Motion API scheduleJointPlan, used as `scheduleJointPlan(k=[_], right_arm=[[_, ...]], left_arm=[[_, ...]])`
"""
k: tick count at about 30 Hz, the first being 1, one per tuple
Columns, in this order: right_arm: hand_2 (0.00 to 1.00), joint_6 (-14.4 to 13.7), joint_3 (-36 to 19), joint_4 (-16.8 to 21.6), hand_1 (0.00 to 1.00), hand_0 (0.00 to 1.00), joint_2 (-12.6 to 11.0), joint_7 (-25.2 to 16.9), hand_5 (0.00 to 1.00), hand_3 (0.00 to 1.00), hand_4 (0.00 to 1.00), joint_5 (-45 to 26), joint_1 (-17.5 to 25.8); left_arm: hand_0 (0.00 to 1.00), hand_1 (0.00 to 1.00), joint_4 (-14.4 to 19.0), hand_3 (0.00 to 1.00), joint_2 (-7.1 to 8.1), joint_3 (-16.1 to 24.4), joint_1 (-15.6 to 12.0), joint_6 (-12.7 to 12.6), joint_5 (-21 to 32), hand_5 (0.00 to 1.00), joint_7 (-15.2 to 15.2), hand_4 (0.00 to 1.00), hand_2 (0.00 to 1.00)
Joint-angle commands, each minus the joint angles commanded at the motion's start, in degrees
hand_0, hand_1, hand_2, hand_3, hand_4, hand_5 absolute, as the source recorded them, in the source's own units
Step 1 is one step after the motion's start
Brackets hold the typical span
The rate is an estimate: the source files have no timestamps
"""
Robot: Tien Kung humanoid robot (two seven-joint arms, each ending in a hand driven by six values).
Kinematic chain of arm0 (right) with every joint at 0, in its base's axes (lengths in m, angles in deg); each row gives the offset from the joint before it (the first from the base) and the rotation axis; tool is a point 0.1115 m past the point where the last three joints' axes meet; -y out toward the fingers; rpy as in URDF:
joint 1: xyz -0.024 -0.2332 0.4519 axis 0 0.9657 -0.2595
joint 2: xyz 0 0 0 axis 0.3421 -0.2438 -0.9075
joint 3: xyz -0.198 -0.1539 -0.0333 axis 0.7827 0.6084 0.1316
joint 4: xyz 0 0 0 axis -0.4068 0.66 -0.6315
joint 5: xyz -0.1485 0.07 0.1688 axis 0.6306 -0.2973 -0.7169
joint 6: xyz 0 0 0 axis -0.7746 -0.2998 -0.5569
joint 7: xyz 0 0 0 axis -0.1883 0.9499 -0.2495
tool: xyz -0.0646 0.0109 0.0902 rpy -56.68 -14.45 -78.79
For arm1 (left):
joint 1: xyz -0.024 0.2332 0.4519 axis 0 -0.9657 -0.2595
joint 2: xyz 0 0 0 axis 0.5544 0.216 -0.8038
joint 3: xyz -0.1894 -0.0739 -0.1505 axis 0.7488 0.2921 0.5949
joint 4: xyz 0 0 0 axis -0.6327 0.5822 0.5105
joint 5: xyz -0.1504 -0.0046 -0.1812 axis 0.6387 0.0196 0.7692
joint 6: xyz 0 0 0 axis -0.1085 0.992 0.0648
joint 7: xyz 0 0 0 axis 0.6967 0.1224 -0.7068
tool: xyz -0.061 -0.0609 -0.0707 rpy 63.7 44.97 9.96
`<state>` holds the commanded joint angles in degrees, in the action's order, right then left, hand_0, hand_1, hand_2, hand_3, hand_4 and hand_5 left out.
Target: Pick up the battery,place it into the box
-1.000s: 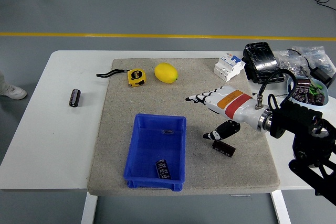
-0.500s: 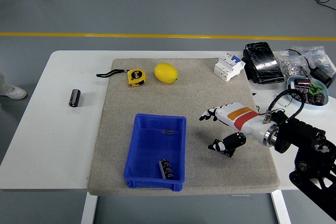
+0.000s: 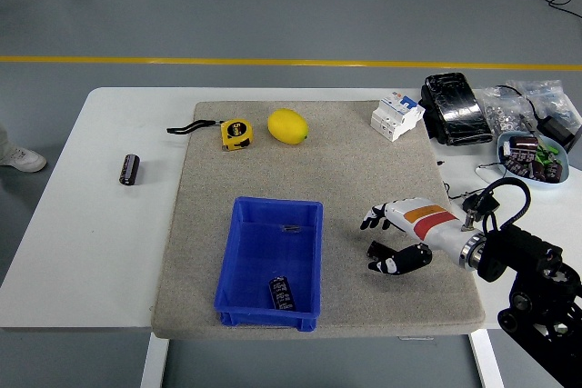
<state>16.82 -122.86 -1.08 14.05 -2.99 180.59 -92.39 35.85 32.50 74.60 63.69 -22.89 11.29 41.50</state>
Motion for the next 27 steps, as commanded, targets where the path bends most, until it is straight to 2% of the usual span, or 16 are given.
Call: scheduleJointPlan(k=[2,3,8,9,26,27], right_arm=[[0.578,-0.33,0.2,-0.4,0.53,0.516,0.21,-0.07,0.216,0.6,0.831,0.13,0.41],[0.539,-0.42,0.26,-0.57,0.492,0.479,0.3,-0.08,0.19,0.548,0.792,0.18,0.54],[0.539,-0.98,0.0,-1.38,0.492,0.479,0.67,-0.25,0.19,0.548,0.792,0.42,1.04],[0.504,-1.12,-0.1,-1.56,0.448,0.444,0.7,-0.29,0.166,0.52,0.767,0.46,1.12],[0.496,-1.51,-0.54,-3.85,0.455,0.42,0.89,-0.56,0.163,0.513,0.761,0.45,1.5],[0.492,-1.54,-0.58,-3.84,0.433,0.368,0.88,-0.58,0.141,0.511,0.736,0.43,1.51]], left_arm=[[0.693,0.653,0.01,0.665,-0.03,0.03,-0.04,0.02,-0.04,0.697,0.04,0.686,0.701],[0.693,0.654,0.02,0.664,-0.04,0.05,-0.04,0.03,-0.08,0.697,0.08,0.685,0.701],[0.693,0.654,0.05,0.664,-0.02,0.14,-0.09,0.14,-0.35,0.697,0.22,0.685,0.701],[0.693,0.654,0.05,0.665,-0.01,0.12,-0.1,0.15,-0.33,0.697,0.21,0.685,0.702],[0.692,0.655,0.1,0.664,-0.05,0.29,-0.14,0.21,-0.63,0.698,0.34,0.683,0.702],[0.693,0.655,0.1,0.665,-0.04,0.31,-0.17,0.23,-0.69,0.699,0.35,0.683,0.702]])
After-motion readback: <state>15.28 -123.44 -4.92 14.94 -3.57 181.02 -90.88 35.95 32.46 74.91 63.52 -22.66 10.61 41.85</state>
